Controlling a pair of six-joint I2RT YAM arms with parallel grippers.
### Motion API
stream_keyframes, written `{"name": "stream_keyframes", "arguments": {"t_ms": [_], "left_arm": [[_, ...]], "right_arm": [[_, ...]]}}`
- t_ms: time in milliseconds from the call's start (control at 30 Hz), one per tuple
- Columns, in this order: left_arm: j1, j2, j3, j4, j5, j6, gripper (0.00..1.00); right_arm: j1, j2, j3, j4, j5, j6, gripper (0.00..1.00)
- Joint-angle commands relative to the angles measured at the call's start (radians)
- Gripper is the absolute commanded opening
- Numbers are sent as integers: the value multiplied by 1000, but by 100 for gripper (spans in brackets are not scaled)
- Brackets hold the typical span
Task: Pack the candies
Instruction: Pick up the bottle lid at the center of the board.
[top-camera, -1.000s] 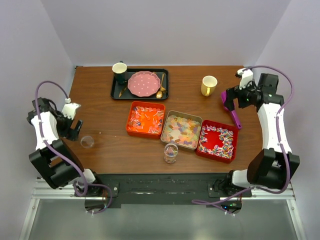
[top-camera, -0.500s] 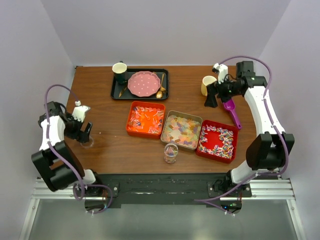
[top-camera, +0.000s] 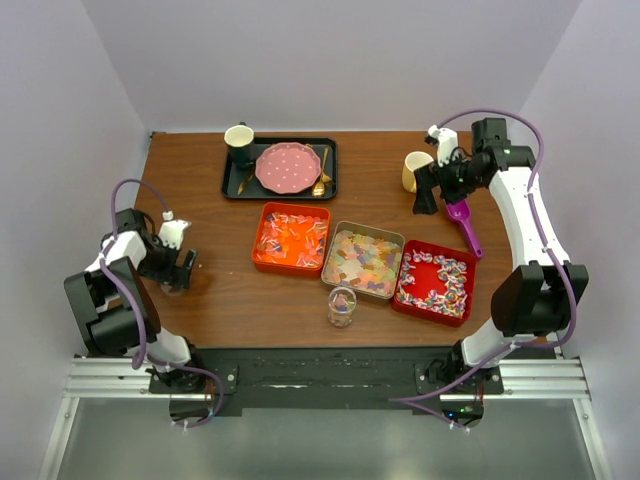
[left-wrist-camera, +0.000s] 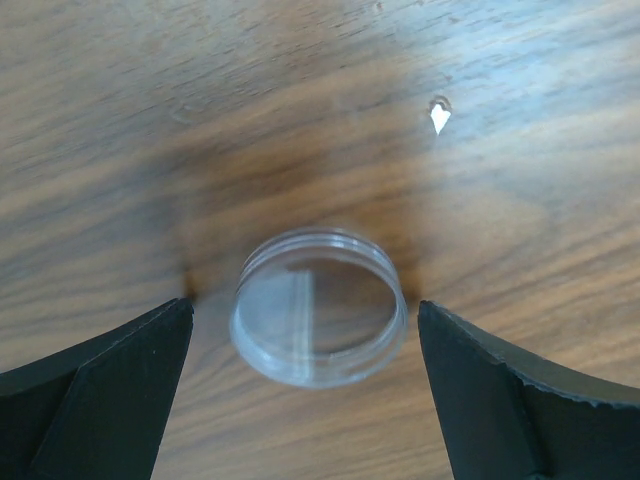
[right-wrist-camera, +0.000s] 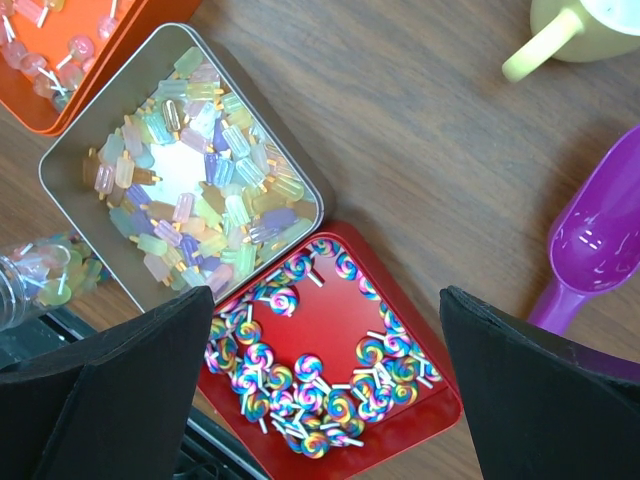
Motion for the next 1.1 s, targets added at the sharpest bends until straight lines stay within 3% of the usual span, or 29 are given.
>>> {"name": "stream_keyframes", "arguments": {"t_ms": [0,167,333,567,667,867,1067], "left_arm": [[-6,37,19,40,16,-46,100],[-6,41,19,34,27,-47,92],[-7,50,36,6,56,-52,70],[-25,9,39,-14,59,-61,61],[-47,-26,92,-69,138,-34,60],[-278,-106,272,-293,238,42,62],[-642,-137,433,-448,277,40,62]], "right_arm": [[0,-42,-14,-16,10,13,99],[0,-27,-11,-4,1,24,99],[0,-18,-10,8,-4,30,99],[0,-32,-39,21,-19,32,99],[0,-47,-56,31,-22,32,99],[0,-64,-76,71,16,82,99],[0,-59,-39,129,107,139,99]]}}
